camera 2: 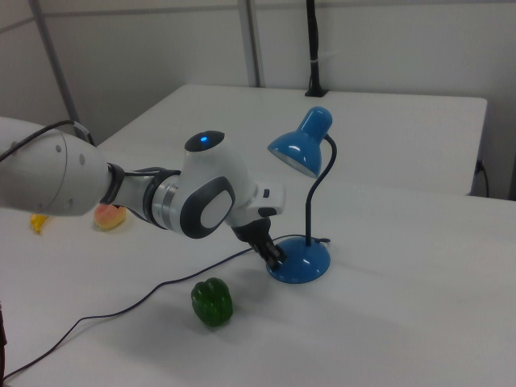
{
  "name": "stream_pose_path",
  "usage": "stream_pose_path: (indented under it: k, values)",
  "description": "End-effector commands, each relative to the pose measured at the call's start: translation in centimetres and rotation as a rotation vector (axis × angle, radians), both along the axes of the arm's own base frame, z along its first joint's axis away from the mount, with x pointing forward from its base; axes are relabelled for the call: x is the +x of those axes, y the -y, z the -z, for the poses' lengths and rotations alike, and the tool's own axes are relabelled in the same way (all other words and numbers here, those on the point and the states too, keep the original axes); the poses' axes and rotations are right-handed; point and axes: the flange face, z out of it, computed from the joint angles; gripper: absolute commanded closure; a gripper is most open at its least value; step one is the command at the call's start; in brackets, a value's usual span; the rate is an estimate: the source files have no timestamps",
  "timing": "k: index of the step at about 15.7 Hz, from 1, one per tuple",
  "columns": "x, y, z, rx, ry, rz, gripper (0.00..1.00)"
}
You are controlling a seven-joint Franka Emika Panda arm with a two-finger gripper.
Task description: Turn off lamp
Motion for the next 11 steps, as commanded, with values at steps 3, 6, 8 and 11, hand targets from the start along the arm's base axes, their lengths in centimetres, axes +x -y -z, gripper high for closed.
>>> stream_pose_path:
  k: [3,6,8,11]
  values:
    - [-1.0,-1.9,-2.1,0.022,-0.093,0.000,1.00]
    - [-1.5,-5.0,-4.4,0.039,-0.141,-0.052,1.00]
    - [-1.9,-6.8,-6.1,0.045,-0.172,-0.084,1.00]
    - [-2.5,-10.9,-9.5,0.042,-0.229,-0.203,1.00]
